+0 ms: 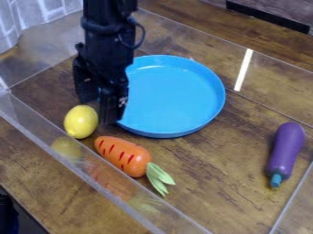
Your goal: Put the lemon on the blue tray
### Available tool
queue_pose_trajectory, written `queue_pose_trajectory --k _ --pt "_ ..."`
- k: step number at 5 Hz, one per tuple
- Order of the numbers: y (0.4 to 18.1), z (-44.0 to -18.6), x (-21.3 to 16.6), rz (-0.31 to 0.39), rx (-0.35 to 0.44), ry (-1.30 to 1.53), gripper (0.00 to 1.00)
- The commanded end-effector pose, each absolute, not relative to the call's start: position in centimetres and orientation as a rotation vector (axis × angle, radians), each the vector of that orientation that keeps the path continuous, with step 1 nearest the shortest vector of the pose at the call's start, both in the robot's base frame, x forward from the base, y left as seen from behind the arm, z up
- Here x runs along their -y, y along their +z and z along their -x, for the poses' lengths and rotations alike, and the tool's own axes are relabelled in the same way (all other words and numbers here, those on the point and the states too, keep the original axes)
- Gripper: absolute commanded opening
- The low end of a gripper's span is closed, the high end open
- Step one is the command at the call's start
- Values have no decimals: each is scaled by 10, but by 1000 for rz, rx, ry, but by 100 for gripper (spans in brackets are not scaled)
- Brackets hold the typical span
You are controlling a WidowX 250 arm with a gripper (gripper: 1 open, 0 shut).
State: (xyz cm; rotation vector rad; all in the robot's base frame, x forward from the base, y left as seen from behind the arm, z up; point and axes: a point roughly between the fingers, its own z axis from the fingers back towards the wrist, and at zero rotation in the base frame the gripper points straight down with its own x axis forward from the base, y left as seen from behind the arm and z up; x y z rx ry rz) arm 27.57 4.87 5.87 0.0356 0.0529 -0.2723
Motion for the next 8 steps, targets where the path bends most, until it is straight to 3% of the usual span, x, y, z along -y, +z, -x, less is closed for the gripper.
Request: queue_pose_trajectory --k 1,3,4,8 --pt "55 -279 -59 -66 -24 -283 100" --pt "29 -279 -64 -109 -29 -351 100" --pt "26 -280 -66 -134 -11 -361 0" --pt "23 -280 -78 -169 19 -354 0"
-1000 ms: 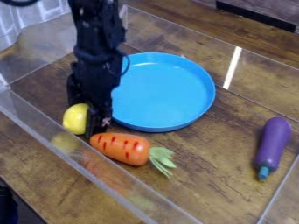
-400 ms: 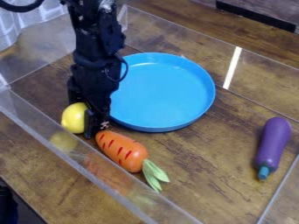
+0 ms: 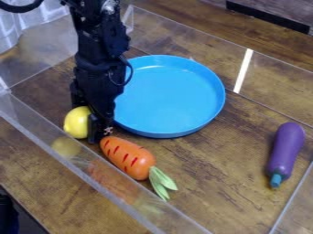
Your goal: Put the lemon on the blue tray
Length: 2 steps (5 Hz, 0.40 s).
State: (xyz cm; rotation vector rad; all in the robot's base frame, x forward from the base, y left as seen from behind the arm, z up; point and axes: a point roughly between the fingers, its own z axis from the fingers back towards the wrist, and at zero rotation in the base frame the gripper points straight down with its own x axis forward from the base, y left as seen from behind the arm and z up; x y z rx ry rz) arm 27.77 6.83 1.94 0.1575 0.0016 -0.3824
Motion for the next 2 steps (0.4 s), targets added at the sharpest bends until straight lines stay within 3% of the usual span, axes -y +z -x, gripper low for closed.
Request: queue_pose_trajectory --k 1,2 --pt "23 -280 -81 -177 27 -355 0" --pt "22 -281 -84 -186 33 -356 0"
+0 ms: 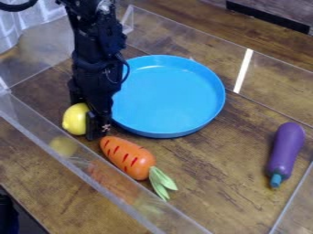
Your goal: Put the lemon on the blue tray
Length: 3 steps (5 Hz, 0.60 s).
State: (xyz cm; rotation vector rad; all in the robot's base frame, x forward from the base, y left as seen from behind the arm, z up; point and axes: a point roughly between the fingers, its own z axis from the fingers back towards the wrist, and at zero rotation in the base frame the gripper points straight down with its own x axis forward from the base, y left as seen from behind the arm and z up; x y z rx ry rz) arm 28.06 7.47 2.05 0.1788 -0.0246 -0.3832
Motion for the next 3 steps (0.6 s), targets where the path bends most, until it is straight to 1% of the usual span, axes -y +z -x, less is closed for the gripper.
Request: queue_pose_trajectory --k 1,3 --pt "24 -281 -83 -188 34 -364 0" --pt "30 -283 -81 -194 36 -379 0"
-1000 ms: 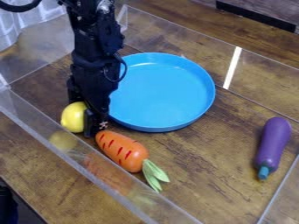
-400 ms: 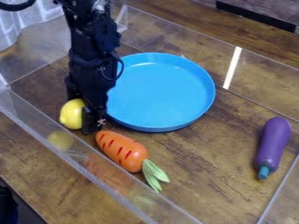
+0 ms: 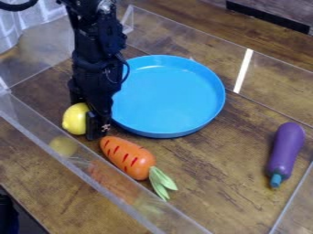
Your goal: Put the lemon on the blue tray
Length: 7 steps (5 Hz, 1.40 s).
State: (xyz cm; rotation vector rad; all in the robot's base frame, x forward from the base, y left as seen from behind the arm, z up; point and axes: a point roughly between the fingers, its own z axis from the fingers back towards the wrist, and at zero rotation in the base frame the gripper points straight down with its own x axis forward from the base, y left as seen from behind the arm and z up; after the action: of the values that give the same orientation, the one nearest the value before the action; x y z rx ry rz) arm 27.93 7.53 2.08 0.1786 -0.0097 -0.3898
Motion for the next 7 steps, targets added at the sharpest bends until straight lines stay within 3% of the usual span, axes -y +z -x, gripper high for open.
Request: queue_pose_trajectory --k 1,7 --pt "33 -285 -80 -198 37 -387 0" --pt "46 -288 -76 -215 38 -428 0"
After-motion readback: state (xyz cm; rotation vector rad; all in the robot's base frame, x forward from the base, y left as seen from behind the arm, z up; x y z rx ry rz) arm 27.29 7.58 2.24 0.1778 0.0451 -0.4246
